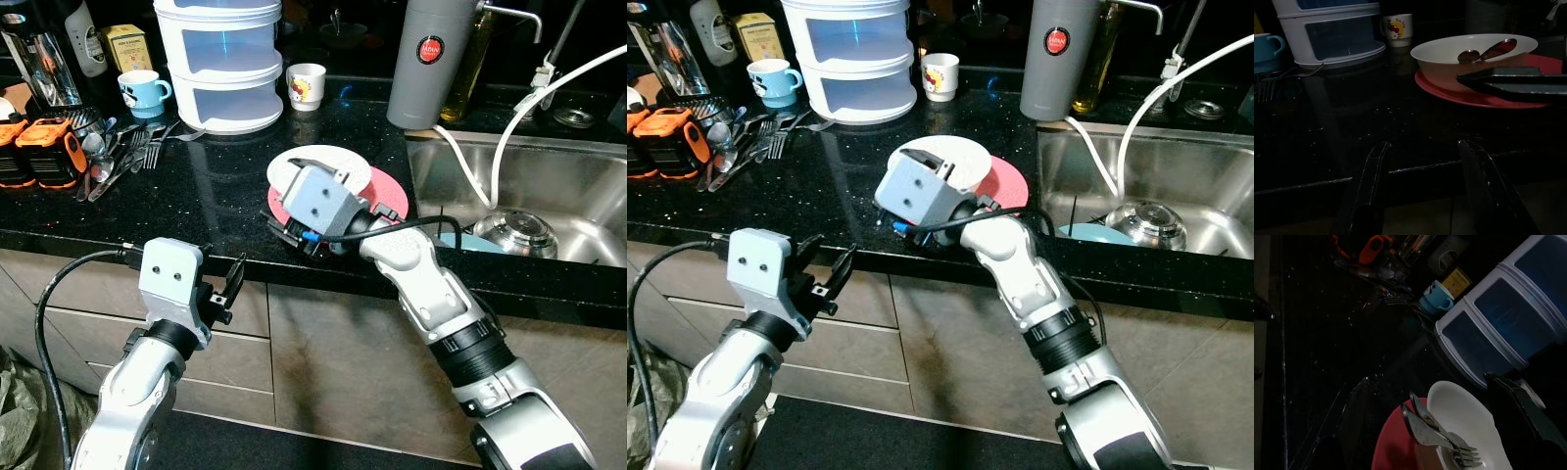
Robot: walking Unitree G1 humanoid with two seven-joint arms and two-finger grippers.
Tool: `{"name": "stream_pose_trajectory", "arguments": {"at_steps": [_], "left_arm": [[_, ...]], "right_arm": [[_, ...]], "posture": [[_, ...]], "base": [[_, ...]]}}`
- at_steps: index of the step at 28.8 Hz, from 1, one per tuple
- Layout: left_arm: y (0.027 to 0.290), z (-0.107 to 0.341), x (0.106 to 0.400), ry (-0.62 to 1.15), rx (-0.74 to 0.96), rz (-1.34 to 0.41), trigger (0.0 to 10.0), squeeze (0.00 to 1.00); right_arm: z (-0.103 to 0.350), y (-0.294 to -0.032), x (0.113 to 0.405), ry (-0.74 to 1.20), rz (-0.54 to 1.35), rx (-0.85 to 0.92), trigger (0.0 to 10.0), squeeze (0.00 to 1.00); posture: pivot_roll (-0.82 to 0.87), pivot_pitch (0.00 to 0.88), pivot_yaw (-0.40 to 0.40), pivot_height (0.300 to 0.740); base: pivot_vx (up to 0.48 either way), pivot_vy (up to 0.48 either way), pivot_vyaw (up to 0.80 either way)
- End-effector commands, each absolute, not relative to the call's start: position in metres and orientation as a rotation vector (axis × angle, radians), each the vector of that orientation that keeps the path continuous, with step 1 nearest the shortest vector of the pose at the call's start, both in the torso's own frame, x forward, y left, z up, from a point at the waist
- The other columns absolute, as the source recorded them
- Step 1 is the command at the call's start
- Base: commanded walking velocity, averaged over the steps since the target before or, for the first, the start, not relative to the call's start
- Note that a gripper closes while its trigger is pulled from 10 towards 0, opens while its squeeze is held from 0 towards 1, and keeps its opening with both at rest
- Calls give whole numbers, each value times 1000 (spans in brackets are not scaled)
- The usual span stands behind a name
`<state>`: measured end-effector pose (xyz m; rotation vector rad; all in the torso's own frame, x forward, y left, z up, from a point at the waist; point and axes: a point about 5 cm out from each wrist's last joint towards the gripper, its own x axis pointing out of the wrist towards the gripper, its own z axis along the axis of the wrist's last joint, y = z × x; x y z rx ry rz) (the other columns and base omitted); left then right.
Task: Kitchen organization
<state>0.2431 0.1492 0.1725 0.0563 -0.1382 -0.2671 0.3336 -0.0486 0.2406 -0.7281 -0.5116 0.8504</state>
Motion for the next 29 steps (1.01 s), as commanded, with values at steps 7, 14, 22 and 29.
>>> {"name": "stream_pose_trajectory", "arguments": {"at_steps": [7,14,22,29], "left_arm": [[147,172,244,-136,59,-274,10000,0],[147,171,244,-134,58,-278,10000,0],[146,171,244,-133,61,-283,10000,0],[146,171,245,-133,69,-283,10000,0]], "right_arm": [[235,-53,338,-495,837,-819,0,0],[236,-55,338,-492,831,-831,0,0],[240,-57,338,-508,822,-819,0,0],[252,-56,337,-546,809,-757,0,0]], "posture": [[122,0,-1,740],[118,0,2,740],[114,0,4,740],[119,0,0,740]], "base": [[0,0,0],[0,0,0],[0,0,0],[0,0,0]]}}
